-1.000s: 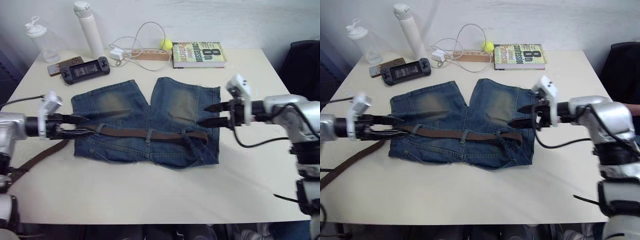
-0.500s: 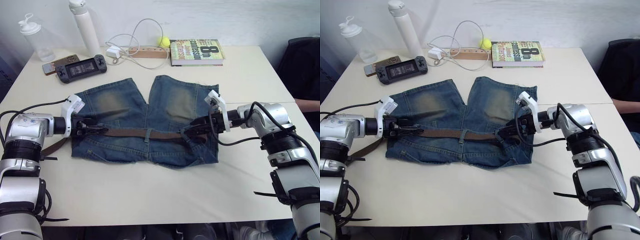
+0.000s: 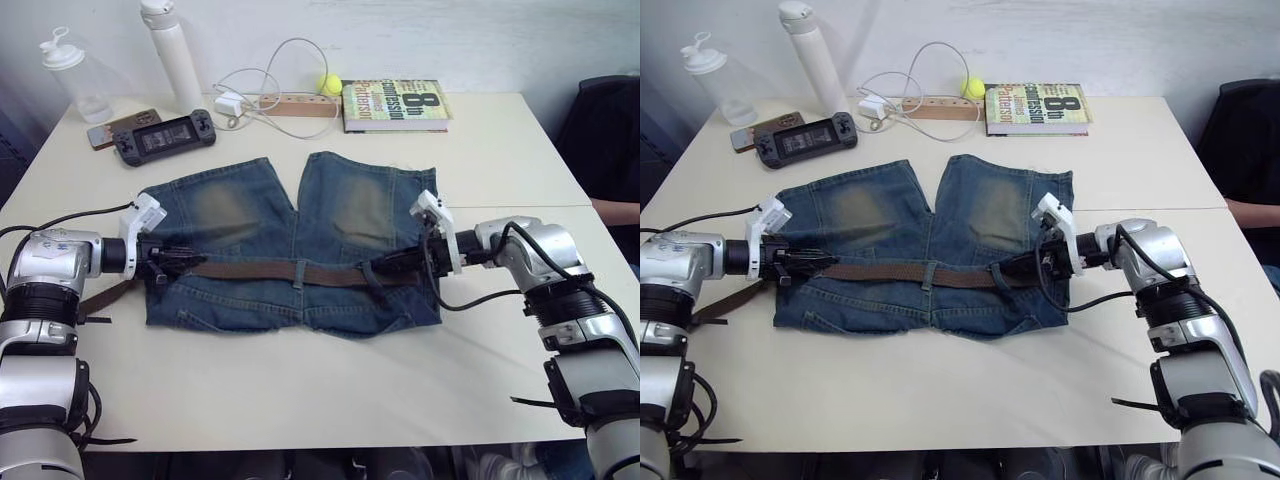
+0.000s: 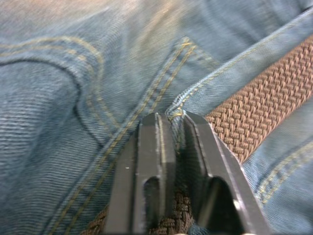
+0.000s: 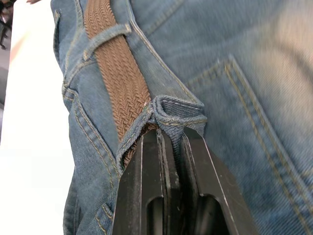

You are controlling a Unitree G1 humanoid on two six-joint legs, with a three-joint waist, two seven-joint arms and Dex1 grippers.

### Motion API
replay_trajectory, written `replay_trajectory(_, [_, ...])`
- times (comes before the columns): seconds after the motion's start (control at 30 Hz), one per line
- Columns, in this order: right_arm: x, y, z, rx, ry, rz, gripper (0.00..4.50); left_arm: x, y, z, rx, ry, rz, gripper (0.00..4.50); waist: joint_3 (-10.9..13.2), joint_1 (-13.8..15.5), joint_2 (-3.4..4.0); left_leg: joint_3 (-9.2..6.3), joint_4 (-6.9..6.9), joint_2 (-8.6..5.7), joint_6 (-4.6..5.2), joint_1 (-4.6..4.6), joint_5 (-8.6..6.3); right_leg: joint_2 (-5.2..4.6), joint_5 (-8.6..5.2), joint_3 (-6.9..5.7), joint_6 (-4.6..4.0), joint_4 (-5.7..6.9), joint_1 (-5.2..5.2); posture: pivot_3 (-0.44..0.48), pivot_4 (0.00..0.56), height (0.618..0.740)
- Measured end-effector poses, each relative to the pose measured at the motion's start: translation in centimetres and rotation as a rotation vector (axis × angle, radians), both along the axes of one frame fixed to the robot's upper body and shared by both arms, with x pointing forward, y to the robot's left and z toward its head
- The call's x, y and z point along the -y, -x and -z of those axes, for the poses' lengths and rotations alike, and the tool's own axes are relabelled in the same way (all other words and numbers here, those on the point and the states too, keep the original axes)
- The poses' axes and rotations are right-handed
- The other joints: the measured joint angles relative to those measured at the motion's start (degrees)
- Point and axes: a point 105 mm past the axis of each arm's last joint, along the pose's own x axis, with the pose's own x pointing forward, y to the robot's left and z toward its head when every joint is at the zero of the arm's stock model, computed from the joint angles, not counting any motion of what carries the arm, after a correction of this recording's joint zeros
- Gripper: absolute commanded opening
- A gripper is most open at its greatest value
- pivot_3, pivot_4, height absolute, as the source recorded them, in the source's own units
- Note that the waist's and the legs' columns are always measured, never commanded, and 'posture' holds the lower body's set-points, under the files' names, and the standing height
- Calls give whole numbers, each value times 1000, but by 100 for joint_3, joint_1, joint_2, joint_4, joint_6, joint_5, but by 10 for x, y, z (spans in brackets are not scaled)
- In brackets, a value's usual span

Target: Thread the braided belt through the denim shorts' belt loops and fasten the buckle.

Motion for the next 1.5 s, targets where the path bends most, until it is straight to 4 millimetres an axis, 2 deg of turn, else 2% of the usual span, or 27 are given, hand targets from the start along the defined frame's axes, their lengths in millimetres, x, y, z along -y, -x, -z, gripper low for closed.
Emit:
replay_trajectory(0.13, [-2, 5, -11, 130, -8, -50, 0, 2, 6, -11, 25, 67, 58, 15, 0, 9, 0, -2, 0, 0, 0, -7, 0, 0, 0, -3, 0, -3, -3, 0, 150, 735])
replay_trajectory(0.2, [-1, 12, -14, 234, 11, -93, 0, 4, 16, -21, 66, 103, 125, 15, 0, 7, 0, -4, -1, 1, 0, -10, -1, -1, 0, -3, 0, -6, -4, 0, 150, 735])
replay_trajectory(0.27, [-1, 21, -25, 441, 4, -109, 0, 6, 40, -37, 138, 151, 271, 15, 0, 11, 0, -4, -2, 2, 0, -9, -1, -1, 0, -3, 0, -10, -3, 0, 150, 735])
replay_trajectory(0.33, [4, 40, -17, 610, 29, -137, 0, 9, 61, -36, 214, 143, 373, 15, -1, 26, -1, -7, -7, 2, 1, 0, -2, -4, 0, -3, 0, -14, 9, 0, 150, 735])
replay_trajectory(0.4, [13, 62, 2, 805, 61, -130, 0, 9, 79, -28, 320, 71, 440, 15, -1, 43, -2, -6, -10, 0, 4, 2, -4, -9, 0, -2, 0, -17, 13, 0, 150, 735])
replay_trajectory(0.57, [32, 128, 12, 1151, 70, -170, 0, 15, 131, 2, 412, -102, 601, 15, -1, 39, -1, -4, -21, 0, 10, 23, -9, -9, 0, 0, 1, -29, 38, 0, 150, 735])
replay_trajectory(0.63, [40, 153, 21, 1242, 90, -217, 0, 19, 150, 14, 454, -148, 658, 15, 0, 23, -2, -4, -27, 4, 16, 62, -22, -7, 1, -2, 2, -62, 91, 0, 150, 735])
replay_trajectory(0.73, [50, 183, 39, 1298, 134, -305, 0, 23, 178, 29, 519, -231, 762, 15, 3, 4, -1, 4, -85, 11, 58, 210, -76, -4, -1, 6, 0, -125, 228, 0, 150, 735])
replay_trajectory(0.8, [60, 205, 61, 1252, 175, -378, 0, 25, 198, 43, 544, -272, 831, 15, 1, 20, -3, 5, -128, 19, 51, 298, -90, 1, -6, 5, -10, -172, 311, 0, 150, 735])
replay_trajectory(0.83, [63, 214, 70, 1230, 183, -414, 0, 26, 205, 48, 553, -283, 853, 15, 1, 27, -4, 5, -132, 22, 47, 314, -98, 2, -15, 5, -18, -174, 325, 0, 150, 735])
replay_trajectory(0.9, [63, 228, 81, 1216, 178, -479, 863, 27, 212, 55, 565, -302, 891, 0, 0, 35, -2, 5, -132, 30, 43, 316, -99, 7, -18, 4, -21, -172, 324, 0, 150, 735])
replay_trajectory(0.93, [65, 227, 80, 1230, 177, -474, 1088, 26, 214, 56, 559, -315, 899, 0, -4, 35, -1, 5, -131, 31, 41, 319, -98, 7, -18, 4, -21, -170, 325, 0, 150, 735])
replay_trajectory(1.0, [70, 225, 77, 1235, 187, -466, 1932, 21, 216, 58, 540, -327, 908, 0, -9, 14, 8, 5, -131, 34, 38, 322, -98, 10, -19, 5, -24, -167, 325, 0, 150, 735])
replay_trajectory(1.03, [72, 224, 76, 1238, 192, -462, 2384, 18, 220, 59, 517, -319, 904, 940, -11, -2, 12, 6, -131, 39, 34, 324, -101, 15, -21, 5, -27, -167, 325, 0, 150, 735])
replay_trajectory(1.1, [76, 223, 75, 1238, 200, -468, 3457, 14, 231, 63, 440, -276, 901, 1709, -12, -24, 15, 7, -133, 50, 27, 325, -104, 24, -26, 4, -36, -164, 323, 0, 150, 735])
replay_trajectory(1.17, [85, 224, 74, 1234, 216, -488, 4271, 7, 248, 66, 278, -195, 855, 2504, -11, -4, 14, 5, -134, 55, 24, 325, -104, 28, -29, 0, -42, -161, 320, 0, 150, 735])
replay_trajectory(1.2, [90, 225, 74, 1230, 226, -493, 4500, 5, 254, 66, 220, -173, 841, 3092, -11, 13, 14, 5, -133, 55, 24, 325, -104, 28, -30, 0, -43, -159, 320, 0, 150, 735])
replay_trajectory(1.27, [103, 229, 76, 1197, 252, -502, 4500, 0, 275, 67, 25, -104, 783, 3813, -10, 24, 11, 5, -130, 55, 26, 323, -105, 27, -34, 0, -46, -156, 320, 0, 150, 735])
replay_trajectory(1.3, [112, 234, 78, 1157, 273, -506, 4500, -6, 292, 67, -135, -65, 732, 4242, -8, 24, 2, 2, -132, 57, 25, 324, -107, 28, -37, -1, -49, -161, 323, 0, 150, 735])
replay_trajectory(1.33, [119, 237, 79, 1127, 290, -508, 4500, -13, 300, 65, -241, -27, 648, 4395, -5, 26, -1, 3, -130, 57, 25, 323, -107, 28, -37, -1, -49, -160, 322, 0, 150, 735])
replay_trajectory(1.4, [126, 237, 78, 1101, 308, -492, 4500, -21, 296, 54, -323, 47, 500, 4395, -5, 46, -6, -2, -126, 57, 25, 323, -106, 28, -39, -6, -51, -158, 324, 0, 150, 735])
replay_trajectory(1.5, [138, 218, 70, 1090, 359, -413, 4500, -23, 261, 19, -248, 205, 324, 4395, -9, 83, 6, -4, -120, 56, 25, 323, -106, 27, -47, -6, -67, -158, 327, 0, 150, 735])
